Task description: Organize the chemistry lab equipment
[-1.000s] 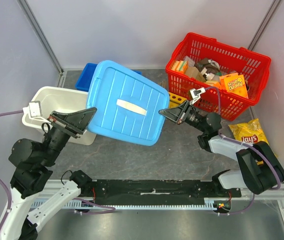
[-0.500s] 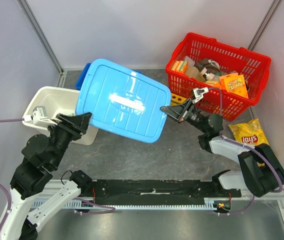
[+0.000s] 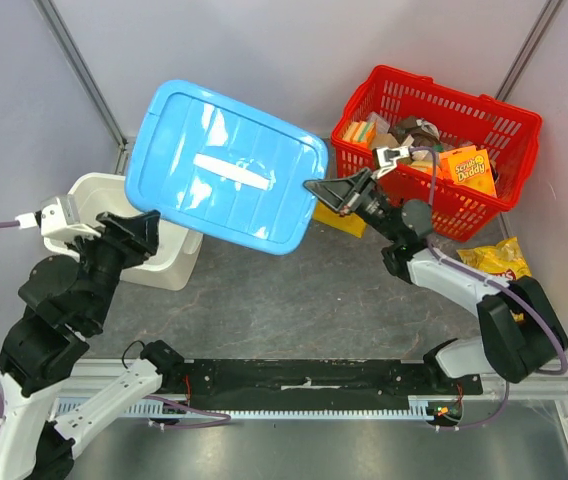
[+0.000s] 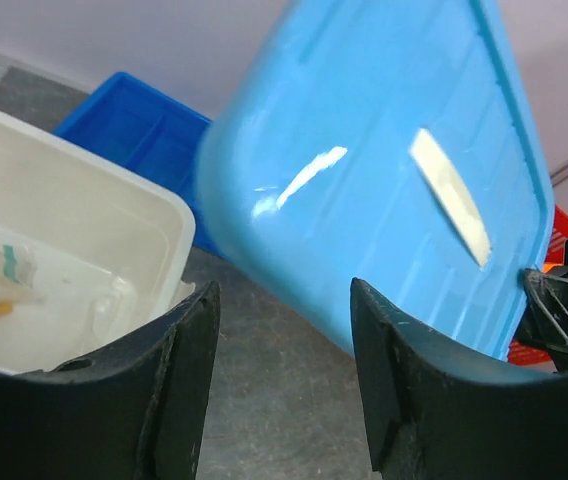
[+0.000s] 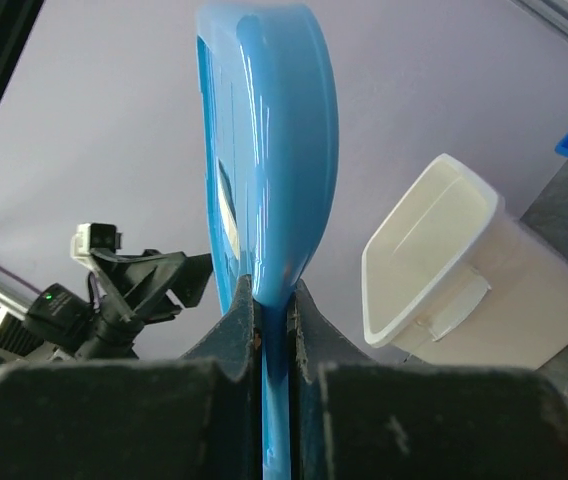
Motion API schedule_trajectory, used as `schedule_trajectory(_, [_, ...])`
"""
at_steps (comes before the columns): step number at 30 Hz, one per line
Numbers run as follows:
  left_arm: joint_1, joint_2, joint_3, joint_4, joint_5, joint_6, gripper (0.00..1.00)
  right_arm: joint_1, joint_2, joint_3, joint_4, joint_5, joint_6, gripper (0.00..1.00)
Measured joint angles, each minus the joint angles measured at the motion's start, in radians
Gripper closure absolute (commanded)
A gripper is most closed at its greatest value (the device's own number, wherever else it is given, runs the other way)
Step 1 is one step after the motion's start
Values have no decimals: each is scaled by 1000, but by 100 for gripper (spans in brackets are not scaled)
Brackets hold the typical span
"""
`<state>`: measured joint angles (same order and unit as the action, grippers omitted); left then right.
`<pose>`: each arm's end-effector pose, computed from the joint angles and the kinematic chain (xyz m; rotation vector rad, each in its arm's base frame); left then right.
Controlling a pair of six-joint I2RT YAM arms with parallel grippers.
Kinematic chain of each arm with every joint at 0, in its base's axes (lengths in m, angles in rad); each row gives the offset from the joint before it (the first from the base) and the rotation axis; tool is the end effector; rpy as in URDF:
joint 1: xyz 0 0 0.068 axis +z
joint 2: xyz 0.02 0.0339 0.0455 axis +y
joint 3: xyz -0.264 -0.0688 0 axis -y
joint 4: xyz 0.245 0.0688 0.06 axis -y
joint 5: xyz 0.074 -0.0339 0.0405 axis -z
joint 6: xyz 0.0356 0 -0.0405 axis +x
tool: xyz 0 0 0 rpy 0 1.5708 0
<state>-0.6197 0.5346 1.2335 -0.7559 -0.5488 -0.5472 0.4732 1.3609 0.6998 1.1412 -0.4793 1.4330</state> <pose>0.0482 -0.0116 0.4456 -0.3633 1.5976 -0.4519 0.2496 0.1463 0.3174 0.1344 1.3802 1.9104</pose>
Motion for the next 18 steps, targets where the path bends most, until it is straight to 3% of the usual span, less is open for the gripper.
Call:
schedule_trajectory(5, [0, 69, 41, 13, -51, 93, 38, 91, 125, 108, -51, 78, -16, 100])
schedule_trajectory(11, [0, 32, -40, 1, -158, 137, 37, 120, 249, 149, 6, 133, 51, 100])
schedule_trajectory(18, [0, 38, 31, -20, -156, 220, 37, 206, 274, 299, -155, 238, -4, 100])
